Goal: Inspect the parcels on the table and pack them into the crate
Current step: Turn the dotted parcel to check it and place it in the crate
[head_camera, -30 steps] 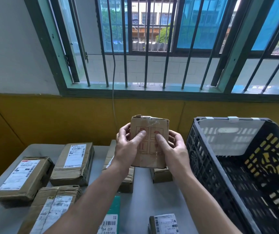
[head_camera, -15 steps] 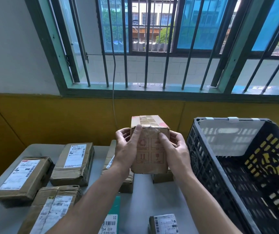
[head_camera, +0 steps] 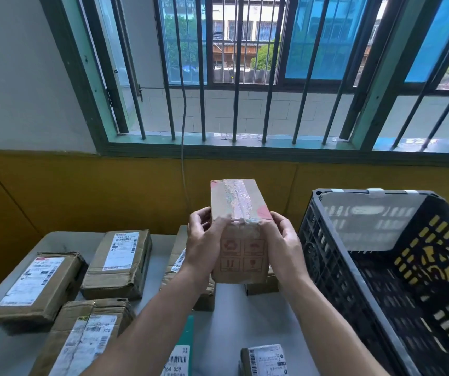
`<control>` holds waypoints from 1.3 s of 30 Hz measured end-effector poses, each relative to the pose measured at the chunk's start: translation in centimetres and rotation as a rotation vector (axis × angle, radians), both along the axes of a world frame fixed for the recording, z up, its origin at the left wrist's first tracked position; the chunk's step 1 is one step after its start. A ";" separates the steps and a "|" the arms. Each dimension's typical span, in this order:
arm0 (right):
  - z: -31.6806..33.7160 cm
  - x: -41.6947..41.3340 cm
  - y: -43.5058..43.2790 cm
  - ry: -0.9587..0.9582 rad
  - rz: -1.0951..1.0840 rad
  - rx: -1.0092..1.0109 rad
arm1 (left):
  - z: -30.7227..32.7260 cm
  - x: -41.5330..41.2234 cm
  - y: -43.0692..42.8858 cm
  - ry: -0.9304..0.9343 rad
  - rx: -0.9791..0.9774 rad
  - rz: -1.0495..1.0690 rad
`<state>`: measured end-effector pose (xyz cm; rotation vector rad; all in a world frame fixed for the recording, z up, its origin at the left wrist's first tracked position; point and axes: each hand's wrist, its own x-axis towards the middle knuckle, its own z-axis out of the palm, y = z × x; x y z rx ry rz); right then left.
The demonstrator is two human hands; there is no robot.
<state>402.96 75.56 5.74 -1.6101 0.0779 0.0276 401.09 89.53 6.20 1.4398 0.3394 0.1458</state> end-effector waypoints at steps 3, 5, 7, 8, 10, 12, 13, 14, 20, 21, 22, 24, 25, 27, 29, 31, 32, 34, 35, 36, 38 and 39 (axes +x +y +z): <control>0.0 -0.1 0.2 0.017 0.002 -0.005 | -0.1 -0.1 -0.1 0.001 -0.005 -0.009; -0.2 0.0 0.2 0.022 -0.020 -0.021 | -0.1 0.0 -0.1 -0.010 0.000 -0.019; -0.4 0.2 0.1 0.022 -0.047 -0.024 | 0.0 0.0 0.0 -0.015 0.009 -0.030; -0.5 0.3 0.1 0.022 -0.052 -0.023 | 0.0 -0.1 0.0 -0.013 0.009 -0.035; -0.6 0.5 0.0 0.029 -0.036 -0.019 | 0.2 -0.1 0.0 -0.013 0.012 -0.029; -0.6 0.5 0.0 0.032 -0.021 -0.014 | 0.1 -0.1 0.1 -0.015 0.017 -0.009; -0.6 0.6 -0.1 0.030 -0.025 -0.024 | 0.0 0.0 0.2 -0.013 0.010 0.000; -0.7 0.6 -0.1 0.026 -0.034 -0.038 | -0.1 0.1 0.3 -0.009 0.002 0.004; -0.8 0.4 -0.1 0.030 -0.054 -0.073 | -0.9 0.4 0.4 0.005 -0.014 0.013; -0.8 0.4 -0.1 0.031 -0.056 -0.074 | -0.9 0.4 0.4 0.000 -0.013 0.017; -0.8 0.4 -0.1 0.033 -0.054 -0.073 | -0.9 0.4 0.4 -0.003 -0.006 0.017; -0.7 0.3 0.0 0.039 -0.042 -0.066 | -0.9 0.4 0.4 -0.015 0.016 0.015; -0.6 0.2 0.0 0.042 -0.034 -0.066 | -0.9 0.4 0.3 -0.020 0.021 0.016; -0.6 0.2 0.0 0.044 -0.027 -0.075 | -0.9 0.4 0.3 -0.017 0.032 0.012; -0.6 0.3 0.0 0.041 -0.028 -0.077 | -0.9 0.4 0.3 -0.010 0.040 0.001; -0.7 0.4 -0.1 0.035 -0.036 -0.081 | -0.9 0.3 0.2 -0.018 0.025 0.006; -0.7 0.4 -0.2 0.029 -0.048 -0.090 | -0.9 0.3 0.1 -0.023 0.008 0.022; -0.6 0.4 -0.2 0.017 -0.073 -0.102 | -0.9 0.3 -0.1 -0.036 -0.016 0.058; -0.6 0.4 -0.2 0.013 -0.078 -0.104 | -0.9 0.3 -0.1 -0.044 -0.017 0.066; -0.7 0.5 -0.2 0.011 -0.078 -0.105 | -0.9 0.4 -0.2 -0.051 -0.015 0.069; -0.7 0.4 -0.2 0.012 -0.068 -0.109 | -0.9 0.5 -0.1 -0.059 -0.007 0.072; -0.8 0.3 -0.1 0.013 -0.061 -0.110 | -0.8 0.5 0.0 -0.061 -0.002 0.072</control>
